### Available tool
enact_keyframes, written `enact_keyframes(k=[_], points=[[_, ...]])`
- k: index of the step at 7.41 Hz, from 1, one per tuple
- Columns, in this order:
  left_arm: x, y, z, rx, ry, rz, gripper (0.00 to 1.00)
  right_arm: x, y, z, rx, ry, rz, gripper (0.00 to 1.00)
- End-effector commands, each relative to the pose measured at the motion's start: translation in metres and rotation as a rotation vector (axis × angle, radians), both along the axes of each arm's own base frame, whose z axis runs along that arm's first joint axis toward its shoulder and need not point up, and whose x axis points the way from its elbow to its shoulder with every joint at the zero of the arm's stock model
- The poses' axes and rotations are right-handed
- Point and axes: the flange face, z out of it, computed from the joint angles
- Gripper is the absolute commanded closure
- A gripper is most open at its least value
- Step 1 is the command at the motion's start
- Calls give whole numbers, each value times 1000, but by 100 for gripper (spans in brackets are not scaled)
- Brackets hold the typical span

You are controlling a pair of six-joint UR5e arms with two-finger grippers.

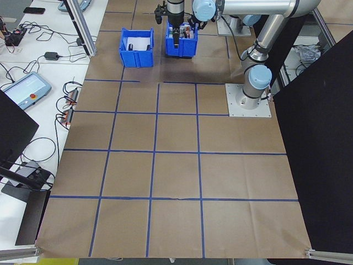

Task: Place battery box in front

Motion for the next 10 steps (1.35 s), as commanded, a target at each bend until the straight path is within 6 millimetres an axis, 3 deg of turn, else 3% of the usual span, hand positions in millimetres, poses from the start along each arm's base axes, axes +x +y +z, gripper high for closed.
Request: enact_keyframes(k=[1, 2, 3, 4, 5, 7, 9, 10], points=[[4, 1, 0, 1, -33, -1, 0, 13, 4, -5, -16, -10, 27, 100], [4, 1, 2, -4, -40, -1, 0, 14, 3, -7, -16, -8, 28, 100], [4, 2, 4, -8, -40, 2, 0, 14, 3, -8, -12, -9, 18, 91], [2, 7, 9, -19, -33, 11, 0, 14, 2, -8, -9, -14, -18, 10], [1, 8, 12, -28, -28, 16, 0, 13, 3, -5, -15, -19, -40, 0], [3, 0, 14, -69, -38, -2, 0, 13, -2, 10, -42, -23, -46, 0], [3, -3, 11, -62, -38, -2, 0, -1, -7, 46, -33, -19, -84, 0], [3, -3, 11, -62, -38, -2, 0, -18, -22, 71, -37, -20, -137, 0]])
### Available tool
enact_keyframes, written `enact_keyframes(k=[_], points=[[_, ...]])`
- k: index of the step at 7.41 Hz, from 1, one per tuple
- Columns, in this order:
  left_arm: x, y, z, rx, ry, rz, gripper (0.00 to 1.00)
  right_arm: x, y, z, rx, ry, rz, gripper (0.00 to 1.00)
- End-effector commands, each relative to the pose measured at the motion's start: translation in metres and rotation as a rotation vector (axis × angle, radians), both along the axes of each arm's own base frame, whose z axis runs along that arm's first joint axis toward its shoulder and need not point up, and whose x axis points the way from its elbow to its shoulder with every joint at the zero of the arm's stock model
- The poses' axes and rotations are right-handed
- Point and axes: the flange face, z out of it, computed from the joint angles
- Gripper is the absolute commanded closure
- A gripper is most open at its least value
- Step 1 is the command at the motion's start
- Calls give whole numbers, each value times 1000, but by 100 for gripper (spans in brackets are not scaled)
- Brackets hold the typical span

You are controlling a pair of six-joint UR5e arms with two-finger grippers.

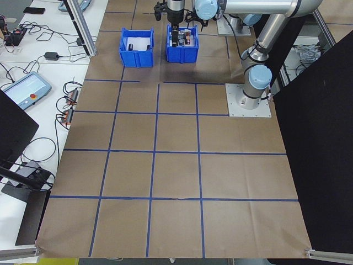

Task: Place battery box in front

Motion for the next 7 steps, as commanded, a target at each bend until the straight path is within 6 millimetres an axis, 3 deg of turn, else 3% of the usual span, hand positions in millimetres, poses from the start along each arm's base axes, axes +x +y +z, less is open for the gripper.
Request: enact_keyframes(k=[1, 3, 4, 5, 7], points=[[0, 1, 1, -4, -3, 0, 0, -47, -41, 52, 6, -1, -146, 0], [0, 1, 1, -4, 0, 0, 0, -102, -82, 82, -17, -38, -363, 0], [0, 1, 1, -4, 0, 1, 0, -116, -92, 94, -36, -62, -533, 0], [0, 0, 1, -3, 0, 3, 0, -121, -102, 110, -66, -85, -657, 0], [0, 1, 3, -7, -2, 4, 0, -132, -141, 123, -7, -101, -979, 0]])
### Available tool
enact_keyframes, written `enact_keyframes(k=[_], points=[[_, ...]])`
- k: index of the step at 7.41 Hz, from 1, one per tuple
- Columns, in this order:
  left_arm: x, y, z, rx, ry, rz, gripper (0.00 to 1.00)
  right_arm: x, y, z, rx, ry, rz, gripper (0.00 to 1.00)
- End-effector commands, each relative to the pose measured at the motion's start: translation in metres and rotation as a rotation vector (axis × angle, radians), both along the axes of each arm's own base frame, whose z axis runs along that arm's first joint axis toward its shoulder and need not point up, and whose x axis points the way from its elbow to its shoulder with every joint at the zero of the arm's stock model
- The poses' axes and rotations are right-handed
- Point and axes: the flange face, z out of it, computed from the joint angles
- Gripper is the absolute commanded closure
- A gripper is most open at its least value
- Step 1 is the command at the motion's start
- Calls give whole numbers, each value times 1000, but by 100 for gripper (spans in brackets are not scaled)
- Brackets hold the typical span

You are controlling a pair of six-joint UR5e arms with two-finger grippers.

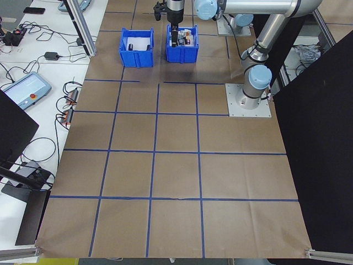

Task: Place battery box in front

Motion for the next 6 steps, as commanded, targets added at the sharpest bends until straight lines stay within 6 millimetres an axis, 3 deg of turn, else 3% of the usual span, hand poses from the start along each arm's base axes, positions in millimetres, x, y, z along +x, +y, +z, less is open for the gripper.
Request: enact_keyframes(k=[1, 2, 3, 4, 6], points=[[0, 1, 1, -2, -2, 1, 0, -17, -49, 16, 99, -37, -330, 0], [0, 1, 1, -3, -2, 5, 0, -20, -75, 3, 171, -32, -430, 0], [0, 2, 2, -5, -2, 8, 0, -27, -83, -2, 196, -31, -484, 0], [0, 3, 3, -5, -2, 8, 0, -41, -85, 0, 212, -48, -595, 0], [0, 5, 3, -2, -2, 8, 0, -45, -78, 8, 223, -47, -635, 0]])
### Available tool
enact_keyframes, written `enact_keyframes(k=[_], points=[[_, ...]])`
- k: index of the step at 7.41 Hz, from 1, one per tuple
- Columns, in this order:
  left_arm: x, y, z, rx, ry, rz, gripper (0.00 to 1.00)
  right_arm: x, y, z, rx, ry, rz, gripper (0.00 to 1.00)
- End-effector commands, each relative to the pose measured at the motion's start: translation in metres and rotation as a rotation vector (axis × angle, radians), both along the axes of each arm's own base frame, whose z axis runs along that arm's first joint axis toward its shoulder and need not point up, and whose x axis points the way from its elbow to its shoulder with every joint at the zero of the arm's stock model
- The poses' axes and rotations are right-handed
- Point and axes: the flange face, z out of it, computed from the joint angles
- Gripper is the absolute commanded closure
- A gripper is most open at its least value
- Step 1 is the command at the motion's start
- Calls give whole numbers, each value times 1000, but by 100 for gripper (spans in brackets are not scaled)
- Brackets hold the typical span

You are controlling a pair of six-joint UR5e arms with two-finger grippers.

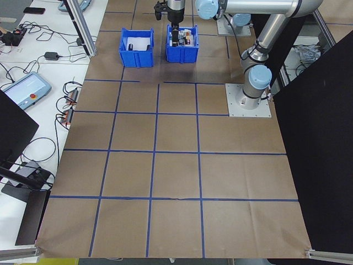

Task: Place battery box in front

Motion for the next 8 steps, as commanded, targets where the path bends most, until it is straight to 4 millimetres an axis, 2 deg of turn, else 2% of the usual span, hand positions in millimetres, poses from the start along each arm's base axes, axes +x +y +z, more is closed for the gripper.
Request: enact_keyframes(k=[1, 2, 8], points=[[0, 0, 2, -4, 2, 3, 0, -3, 15, 15, 2, 1, -32, 0], [0, 0, 2, -4, -1, 3, 0, -1, 24, 23, -1, -2, -36, 0], [0, 1, 2, -7, -2, 0, 0, 1, 26, 20, 7, -5, -35, 0]])
